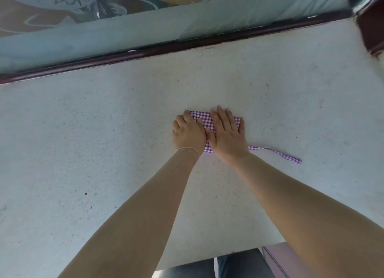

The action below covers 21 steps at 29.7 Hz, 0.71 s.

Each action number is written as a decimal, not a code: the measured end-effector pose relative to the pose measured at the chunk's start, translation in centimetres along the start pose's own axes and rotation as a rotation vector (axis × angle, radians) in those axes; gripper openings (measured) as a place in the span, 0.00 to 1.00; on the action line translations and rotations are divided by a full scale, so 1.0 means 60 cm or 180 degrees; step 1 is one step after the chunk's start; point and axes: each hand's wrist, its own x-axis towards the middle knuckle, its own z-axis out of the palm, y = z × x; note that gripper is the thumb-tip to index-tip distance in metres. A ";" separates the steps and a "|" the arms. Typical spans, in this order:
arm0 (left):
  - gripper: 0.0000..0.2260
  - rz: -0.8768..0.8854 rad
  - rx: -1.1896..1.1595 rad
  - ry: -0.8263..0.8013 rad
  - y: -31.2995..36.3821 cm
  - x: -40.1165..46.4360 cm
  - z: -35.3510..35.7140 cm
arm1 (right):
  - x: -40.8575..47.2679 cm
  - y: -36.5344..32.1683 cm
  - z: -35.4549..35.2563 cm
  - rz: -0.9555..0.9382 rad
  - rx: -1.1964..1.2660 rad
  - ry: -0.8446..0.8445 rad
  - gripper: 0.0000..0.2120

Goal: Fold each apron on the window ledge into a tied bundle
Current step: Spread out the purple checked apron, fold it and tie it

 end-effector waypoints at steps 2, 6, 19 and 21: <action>0.22 0.0153 0.0181 0.0075 -0.005 -0.003 0.005 | -0.001 -0.002 0.004 0.0046 -0.0067 -0.0101 0.37; 0.22 0.0340 0.0320 -0.0024 -0.020 0.001 -0.001 | 0.007 -0.006 -0.025 0.0102 0.0026 -0.0459 0.32; 0.28 0.0253 -0.0642 -0.1055 -0.059 -0.119 -0.009 | -0.082 -0.021 -0.044 0.0104 -0.0237 -0.1340 0.34; 0.30 0.0121 -0.1424 -0.1419 -0.060 -0.130 -0.040 | -0.114 -0.016 -0.046 -0.0252 0.0161 -0.1000 0.29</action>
